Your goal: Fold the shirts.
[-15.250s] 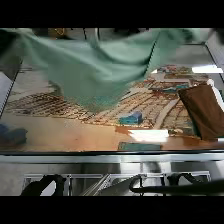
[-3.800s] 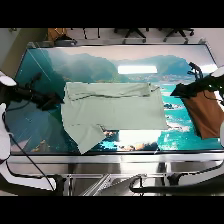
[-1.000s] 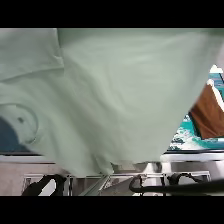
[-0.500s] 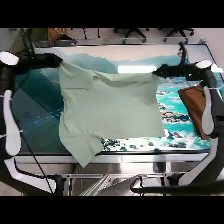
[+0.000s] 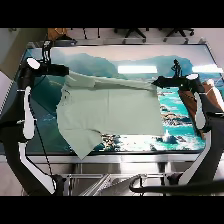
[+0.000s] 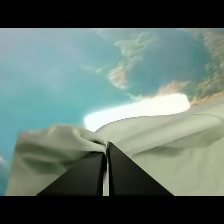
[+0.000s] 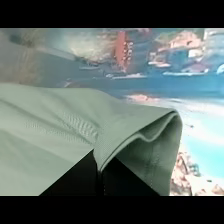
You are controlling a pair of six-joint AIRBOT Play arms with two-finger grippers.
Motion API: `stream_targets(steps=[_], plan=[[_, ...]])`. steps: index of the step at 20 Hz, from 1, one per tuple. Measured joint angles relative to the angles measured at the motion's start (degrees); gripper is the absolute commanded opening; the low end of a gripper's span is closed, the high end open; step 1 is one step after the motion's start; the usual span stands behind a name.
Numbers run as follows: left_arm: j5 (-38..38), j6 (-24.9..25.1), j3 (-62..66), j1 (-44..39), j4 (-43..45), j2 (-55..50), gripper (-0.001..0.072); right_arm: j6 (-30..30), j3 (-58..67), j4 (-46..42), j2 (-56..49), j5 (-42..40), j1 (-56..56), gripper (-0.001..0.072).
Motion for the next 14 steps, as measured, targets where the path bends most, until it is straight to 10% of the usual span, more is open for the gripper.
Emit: stream_targets(steps=[14], plan=[[-14.27,-18.56,-13.64,-0.55,14.58,2.93,0.0014,-0.50,0.02,-2.16,-0.35,2.78,-0.26,0.0018]])
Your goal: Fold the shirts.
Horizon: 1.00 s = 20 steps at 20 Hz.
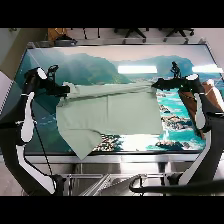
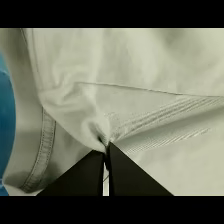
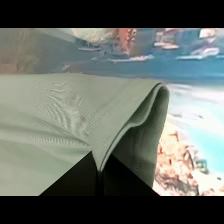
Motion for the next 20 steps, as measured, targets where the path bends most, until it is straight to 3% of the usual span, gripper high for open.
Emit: stream_targets(steps=[12,13,14,15,20], plan=[[-2.32,-4.35,-0.85,0.09,1.09,-3.63,0.0020,2.97,0.00,-3.32,-0.07,-0.33,-0.42,0.0020],[-1.88,-4.35,-0.28,0.00,0.96,-3.72,0.0064,3.04,0.00,-3.43,-0.07,-0.35,-0.42,0.0104],[-1.62,-4.35,0.46,-0.15,0.35,-3.74,0.0404,3.15,0.02,-3.74,-0.07,-0.57,-0.39,0.0273],[-1.51,-4.35,1.36,-0.26,-0.07,-3.74,0.0658,3.13,0.02,-3.76,-0.07,-0.79,-0.39,0.0307],[-8.44,-4.31,7.58,0.24,-3.43,-3.74,0.0659,4.28,0.02,-5.14,3.10,2.89,-1.70,0.0325]])
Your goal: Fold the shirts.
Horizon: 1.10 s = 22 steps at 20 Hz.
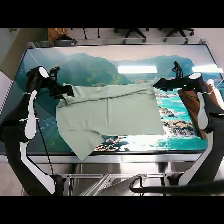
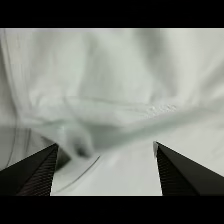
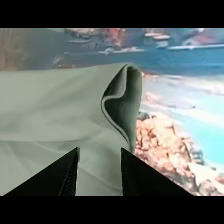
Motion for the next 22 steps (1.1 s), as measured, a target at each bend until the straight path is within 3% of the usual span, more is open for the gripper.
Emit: stream_targets(steps=[4,8,15,22], plan=[[-10.67,-0.79,-1.27,2.75,-0.87,3.89,0.0660,5.05,-0.24,-4.68,5.51,7.26,-3.61,0.0321],[-12.39,-1.14,-17.70,5.09,-0.98,16.96,0.0660,7.54,-6.36,-6.99,11.30,14.49,-6.16,0.0320],[-2.08,-0.85,-59.71,6.19,-3.21,45.46,0.0660,8.39,-32.72,-12.46,25.99,15.85,-7.02,0.0323],[13.42,-0.66,-81.18,6.21,-12.98,53.20,0.0660,8.59,-46.66,-15.41,32.00,7.48,-6.97,0.0323]])
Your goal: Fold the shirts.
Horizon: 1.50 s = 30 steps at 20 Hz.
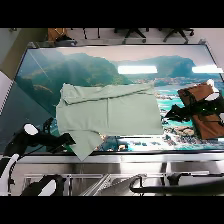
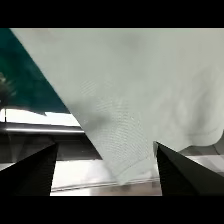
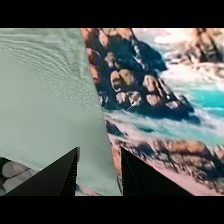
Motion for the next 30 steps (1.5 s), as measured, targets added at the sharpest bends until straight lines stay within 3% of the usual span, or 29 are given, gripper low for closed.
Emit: stream_targets(steps=[4,5,6,7,8,14,16,19,20,30], plan=[[4.04,0.68,-1.40,0.02,-5.33,-4.11,0.0657,-0.07,-1.38,-0.31,-1.64,-1.49,0.02,0.0323],[3.78,1.05,-0.66,0.02,-5.55,-5.35,0.0512,-0.28,-1.53,-0.31,-2.05,-1.53,0.02,0.0323],[3.72,1.68,0.42,0.02,-5.25,-6.62,0.0255,-0.57,-1.62,-0.17,-2.38,-1.64,0.02,0.0323],[5.27,2.23,1.68,-0.02,-4.48,-7.56,0.0044,-0.98,-1.68,0.24,-2.64,-1.49,0.04,0.0323],[7.13,2.73,3.32,-0.02,-4.07,-8.22,0.0017,-1.36,-1.70,0.63,-2.86,-1.49,0.11,0.0323],[5.97,4.13,11.34,0.04,-4.28,-6.40,0.0016,-2.21,-1.79,2.03,-5.44,-0.68,3.76,0.0315],[5.31,4.52,12.74,0.00,-4.72,-4.31,0.0016,-2.71,-1.84,2.21,-6.56,-0.39,6.38,0.0098],[4.61,4.81,13.73,0.02,-4.61,0.46,0.0015,-3.63,-1.90,1.64,-6.71,0.35,9.53,0.0074],[3.82,4.85,13.90,0.00,-4.09,2.51,0.0015,-3.82,-1.95,1.33,-6.27,0.92,10.01,0.0019],[-8.46,3.67,14.27,0.00,4.72,20.15,0.0015,1.95,-1.95,-6.21,6.10,5.77,5.03,0.0018]])
